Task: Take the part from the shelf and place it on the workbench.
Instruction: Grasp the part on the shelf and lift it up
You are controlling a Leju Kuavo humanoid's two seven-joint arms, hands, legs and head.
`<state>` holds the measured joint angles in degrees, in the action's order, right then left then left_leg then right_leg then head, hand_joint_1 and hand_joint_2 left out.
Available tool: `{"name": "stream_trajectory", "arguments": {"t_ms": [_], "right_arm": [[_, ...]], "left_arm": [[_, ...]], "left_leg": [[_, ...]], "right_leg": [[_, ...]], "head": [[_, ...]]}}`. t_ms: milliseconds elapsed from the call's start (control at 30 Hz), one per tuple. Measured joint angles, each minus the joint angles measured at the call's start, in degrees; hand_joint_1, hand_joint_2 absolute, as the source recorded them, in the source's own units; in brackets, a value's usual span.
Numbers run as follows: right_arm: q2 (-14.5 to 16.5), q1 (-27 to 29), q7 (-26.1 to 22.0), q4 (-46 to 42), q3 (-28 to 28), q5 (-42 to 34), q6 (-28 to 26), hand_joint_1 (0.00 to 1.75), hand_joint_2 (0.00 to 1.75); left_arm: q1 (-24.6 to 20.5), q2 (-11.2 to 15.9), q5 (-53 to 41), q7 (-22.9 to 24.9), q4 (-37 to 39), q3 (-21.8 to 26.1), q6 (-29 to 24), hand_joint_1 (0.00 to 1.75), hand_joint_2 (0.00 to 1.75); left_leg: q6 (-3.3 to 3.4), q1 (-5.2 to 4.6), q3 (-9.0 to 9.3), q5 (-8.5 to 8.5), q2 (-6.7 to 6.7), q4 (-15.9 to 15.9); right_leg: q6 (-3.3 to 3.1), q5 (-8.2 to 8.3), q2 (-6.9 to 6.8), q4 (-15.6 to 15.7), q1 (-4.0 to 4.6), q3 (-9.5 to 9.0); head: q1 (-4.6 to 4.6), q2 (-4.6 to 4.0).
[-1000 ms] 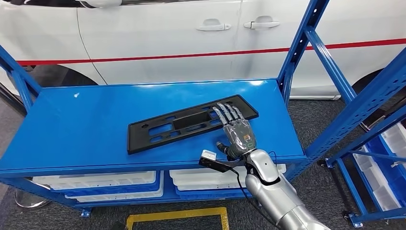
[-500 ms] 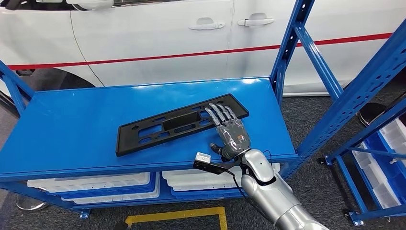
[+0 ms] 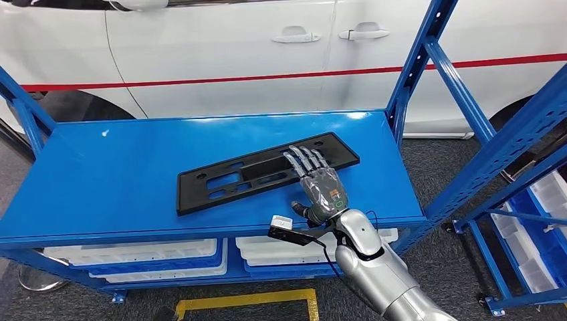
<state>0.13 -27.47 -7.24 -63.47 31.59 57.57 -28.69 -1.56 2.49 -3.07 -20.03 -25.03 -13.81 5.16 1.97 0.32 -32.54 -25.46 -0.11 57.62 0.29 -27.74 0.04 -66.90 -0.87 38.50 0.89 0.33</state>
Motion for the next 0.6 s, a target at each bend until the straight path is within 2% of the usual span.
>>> {"name": "stream_trajectory", "arguments": {"t_ms": [67, 167, 233, 267, 333, 367, 400, 433, 467, 500, 567, 600], "right_arm": [[0.0, -0.2, 0.0, 0.0, 0.2, 0.0, 0.0, 0.0, 1.75], [0.1, -0.2, 0.0, 0.0, 0.6, 0.0, 0.0, 0.0, 1.75], [0.1, -0.3, -0.2, 0.0, 0.9, 0.0, 0.3, 0.0, 1.75], [0.2, -0.4, -0.3, 0.0, 1.1, 0.0, 0.5, 0.0, 1.75], [0.3, -0.4, -0.4, 0.1, 1.6, 0.1, 0.9, 0.0, 1.75], [0.4, -0.3, -0.5, 0.2, 1.9, 0.2, 1.0, 0.0, 1.75], [0.4, -0.1, -0.5, 0.3, 2.2, 0.2, 1.0, 0.0, 1.31], [0.4, 0.0, -0.6, 0.3, 2.4, 0.1, 1.1, 0.0, 0.87], [0.4, 0.0, -0.8, 0.3, 2.6, -0.2, 1.3, 0.0, 0.44], [0.4, 0.0, -1.1, 0.3, 2.7, -0.8, 1.6, 0.0, 0.0], [0.4, -0.2, -2.1, 0.3, 3.0, -2.1, 2.5, 0.0, 0.0], [0.3, -0.3, -2.5, 0.3, 3.3, -2.6, 3.0, 0.0, 0.0]], "left_arm": [[-0.1, 0.0, 0.0, -0.1, 0.0, -0.1, 0.2, 0.0, 0.0], [-0.1, 0.0, -0.1, -0.2, 0.0, -0.1, 0.3, 0.0, 0.0], [-0.2, 0.0, -0.1, -0.2, -0.1, -0.3, 0.4, 0.0, 0.0], [-0.3, 0.0, -0.2, -0.3, -0.1, -0.3, 0.4, 0.0, 0.0], [-0.5, 0.0, -0.2, -0.3, -0.1, -0.4, 0.4, 0.0, 0.0], [-0.5, 0.0, -0.2, -0.3, -0.1, -0.4, 0.4, 0.0, 0.0], [-0.5, 0.0, -0.1, -0.3, -0.1, -0.4, 0.5, 0.0, 0.0], [-0.5, 0.0, -0.1, -0.3, -0.1, -0.4, 0.7, 0.0, 0.0], [-0.5, 0.0, 0.0, -0.4, -0.1, -0.4, 0.9, 0.0, 0.0], [-0.5, 0.0, 0.0, -0.5, -0.1, -0.4, 1.0, 0.0, 0.0], [-0.7, 0.0, 0.0, -0.6, -0.1, -0.4, 1.1, 0.0, 0.0], [-0.8, 0.0, 0.0, -0.7, -0.1, -0.5, 1.1, 0.0, 0.0]], "left_leg": [[-0.58, -0.13, -0.27, -0.41, -0.02, 0.7], [-1.51, -0.17, -0.49, -0.56, -0.02, 0.8], [-2.11, -0.01, -0.95, -1.6, -0.01, 2.0], [-2.36, 0.09, -1.89, -2.93, 0.0, 4.1], [-2.79, 0.26, -5.21, -6.42, 0.01, 11.2], [-2.93, 0.31, -6.84, -7.56, 0.01, 14.4], [-2.99, 0.33, -7.75, -7.74, 0.01, 16.2], [-2.96, 0.33, -7.6, -6.76, 0.01, 15.7], [-2.84, 0.33, -6.4, -4.88, 0.01, 13.0], [-2.64, 0.32, -4.53, -2.76, 0.01, 9.0], [-2.15, 0.08, -1.41, -0.36, -0.02, 2.3], [-1.91, -0.08, -0.75, -0.13, -0.05, 0.8]], "right_leg": [[-0.37, 1.8, 0.0, 5.6, 0.17, -2.69], [-1.26, 1.9, 0.15, 6.8, 0.44, -3.04], [-1.94, 2.14, 0.12, 7.3, 0.3, -3.27], [-2.22, 2.25, 0.06, 7.5, 0.2, -3.37], [-2.51, 2.27, -0.02, 7.6, 0.24, -3.36], [-2.55, 2.27, -0.03, 7.6, 0.28, -3.33], [-2.55, 2.26, -0.04, 7.6, 0.32, -3.32], [-2.54, 2.25, -0.02, 7.5, 0.33, -3.33], [-2.52, 2.24, 0.0, 7.5, 0.34, -3.37], [-2.48, 2.21, 0.03, 7.5, 0.34, -3.42], [-2.12, 2.22, 0.09, 7.4, 0.5, -3.37], [-1.84, 2.27, 0.1, 7.4, 0.55, -3.3]], "head": [[0.02, 0.0], [0.03, 0.0], [0.03, 0.0], [0.05, 0.0], [0.07, 0.0], [0.07, 0.0], [0.07, 0.0], [0.07, 0.0], [0.07, 0.0], [0.06, 0.0], [0.05, 0.0], [0.05, 0.0]]}}
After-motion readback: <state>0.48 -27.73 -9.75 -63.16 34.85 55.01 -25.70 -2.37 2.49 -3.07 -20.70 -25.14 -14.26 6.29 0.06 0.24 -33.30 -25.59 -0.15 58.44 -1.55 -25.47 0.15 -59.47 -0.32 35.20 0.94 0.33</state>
